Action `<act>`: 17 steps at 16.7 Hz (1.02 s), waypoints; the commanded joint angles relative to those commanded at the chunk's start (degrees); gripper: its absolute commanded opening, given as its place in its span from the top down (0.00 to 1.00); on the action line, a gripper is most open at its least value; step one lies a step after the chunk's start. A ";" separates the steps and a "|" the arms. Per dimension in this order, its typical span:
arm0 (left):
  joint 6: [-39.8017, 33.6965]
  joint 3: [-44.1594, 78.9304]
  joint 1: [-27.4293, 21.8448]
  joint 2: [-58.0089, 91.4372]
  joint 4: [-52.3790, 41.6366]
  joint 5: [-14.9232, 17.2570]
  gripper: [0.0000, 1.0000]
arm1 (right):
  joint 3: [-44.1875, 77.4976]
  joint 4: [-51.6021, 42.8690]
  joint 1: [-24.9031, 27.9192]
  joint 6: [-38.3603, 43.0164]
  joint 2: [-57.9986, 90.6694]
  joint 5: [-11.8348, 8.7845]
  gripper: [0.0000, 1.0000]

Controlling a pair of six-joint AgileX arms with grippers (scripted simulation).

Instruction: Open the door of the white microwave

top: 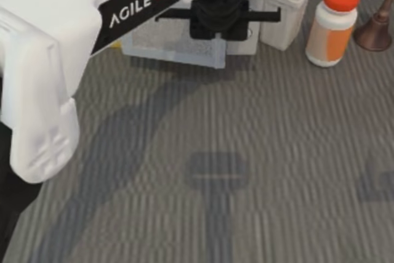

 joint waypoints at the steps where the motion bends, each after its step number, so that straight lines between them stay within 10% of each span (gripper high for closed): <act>1: 0.52 -0.81 0.11 -0.66 0.58 0.02 1.00 | 0.00 0.00 0.00 0.00 0.00 0.00 0.00; 17: 5.75 -11.28 0.91 -6.85 5.99 2.49 1.00 | 0.00 0.00 0.00 0.00 0.00 0.00 0.00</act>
